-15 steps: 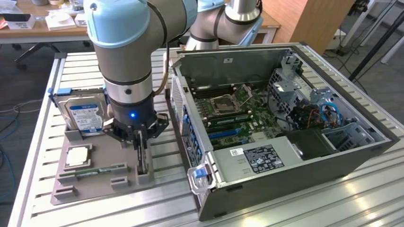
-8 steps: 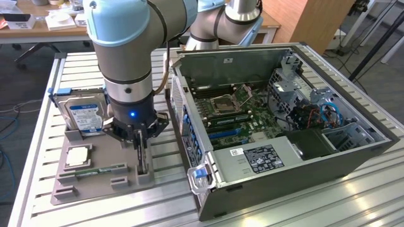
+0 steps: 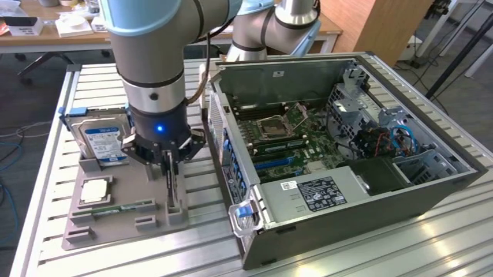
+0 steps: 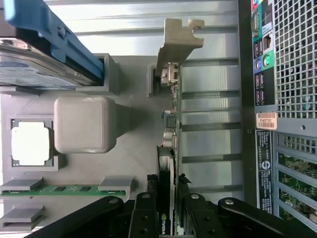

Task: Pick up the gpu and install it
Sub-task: 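Pick up the gpu and move the gpu toward the slot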

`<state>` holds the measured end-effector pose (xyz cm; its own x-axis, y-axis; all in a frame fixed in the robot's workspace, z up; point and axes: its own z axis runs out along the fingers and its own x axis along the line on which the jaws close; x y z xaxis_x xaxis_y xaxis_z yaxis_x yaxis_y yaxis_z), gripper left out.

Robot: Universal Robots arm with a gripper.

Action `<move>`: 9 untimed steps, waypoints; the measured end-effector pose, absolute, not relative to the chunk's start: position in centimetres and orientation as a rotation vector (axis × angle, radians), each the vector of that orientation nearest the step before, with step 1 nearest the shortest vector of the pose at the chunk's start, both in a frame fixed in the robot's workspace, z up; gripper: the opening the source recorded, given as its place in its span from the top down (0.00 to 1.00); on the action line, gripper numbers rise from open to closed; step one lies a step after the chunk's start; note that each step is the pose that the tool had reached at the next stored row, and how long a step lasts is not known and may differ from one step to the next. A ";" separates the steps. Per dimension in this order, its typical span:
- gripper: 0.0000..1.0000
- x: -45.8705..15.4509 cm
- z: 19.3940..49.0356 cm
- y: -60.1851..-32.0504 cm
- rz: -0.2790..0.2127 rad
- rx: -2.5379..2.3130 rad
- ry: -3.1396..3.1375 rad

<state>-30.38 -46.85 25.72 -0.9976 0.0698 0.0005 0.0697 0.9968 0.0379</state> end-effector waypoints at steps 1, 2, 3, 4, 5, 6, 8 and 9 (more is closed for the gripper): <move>0.74 -30.4 26.1 -46.9 0.059 0.110 3.138; 0.74 -30.4 26.6 -46.9 0.059 0.109 3.138; 0.74 -30.4 27.1 -46.9 0.059 0.109 3.138; 0.74 -30.4 27.5 -46.9 0.059 0.109 3.138; 0.74 -30.4 28.0 -46.9 0.059 0.109 3.138; 0.74 -30.4 28.4 -46.9 0.059 0.108 3.138; 0.74 -30.4 29.3 -46.9 0.059 0.108 3.138; 0.74 -30.4 29.8 -46.9 0.059 0.107 3.138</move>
